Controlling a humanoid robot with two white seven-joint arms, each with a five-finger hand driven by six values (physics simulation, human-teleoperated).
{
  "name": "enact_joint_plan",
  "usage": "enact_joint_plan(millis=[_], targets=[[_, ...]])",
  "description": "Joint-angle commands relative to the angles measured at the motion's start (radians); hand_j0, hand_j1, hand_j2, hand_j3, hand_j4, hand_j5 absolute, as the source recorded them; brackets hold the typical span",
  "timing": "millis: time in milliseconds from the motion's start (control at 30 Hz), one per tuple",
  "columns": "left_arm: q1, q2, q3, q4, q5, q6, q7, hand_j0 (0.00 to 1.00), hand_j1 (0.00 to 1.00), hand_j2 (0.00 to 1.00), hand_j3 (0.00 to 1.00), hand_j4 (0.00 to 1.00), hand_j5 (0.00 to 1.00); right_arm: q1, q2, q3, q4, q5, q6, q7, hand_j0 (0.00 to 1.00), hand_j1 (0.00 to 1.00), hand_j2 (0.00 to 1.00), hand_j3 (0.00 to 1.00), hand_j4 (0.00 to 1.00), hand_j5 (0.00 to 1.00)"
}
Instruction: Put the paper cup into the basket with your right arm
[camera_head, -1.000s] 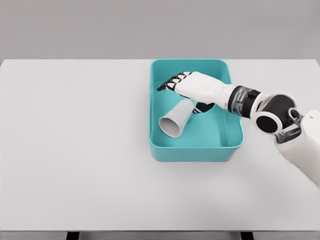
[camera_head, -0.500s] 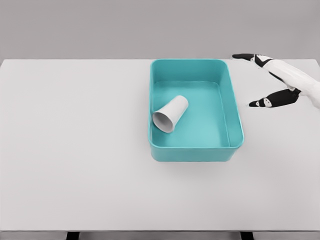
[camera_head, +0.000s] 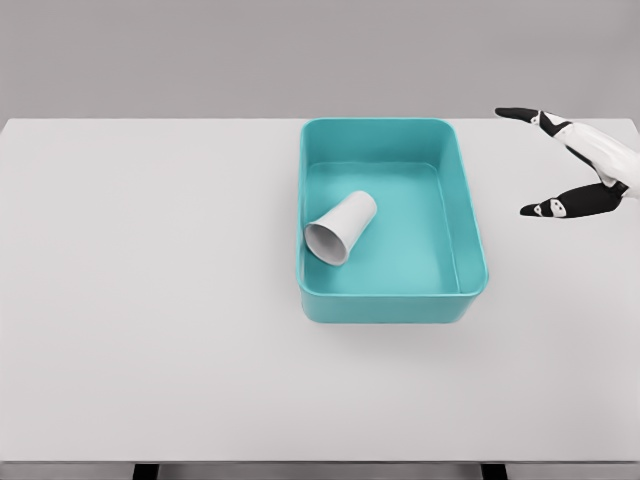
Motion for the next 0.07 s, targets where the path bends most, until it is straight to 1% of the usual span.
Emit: enact_joint_plan(millis=[0, 33], targets=[[0.0, 0.0, 0.0, 0.0, 0.0, 0.0, 0.0, 1.0, 1.0, 1.0, 1.0, 1.0, 1.0, 0.0, 0.0, -0.002, 0.002, -0.005, 0.003, 0.0, 1.0, 1.0, 1.0, 1.0, 1.0, 1.0], [0.0, 0.0, 0.0, 0.0, 0.0, 0.0, 0.0, 1.0, 1.0, 1.0, 1.0, 1.0, 1.0, 0.0, 0.0, -0.002, 0.005, -0.005, 0.003, 0.0, 1.0, 1.0, 1.0, 1.0, 1.0, 1.0]])
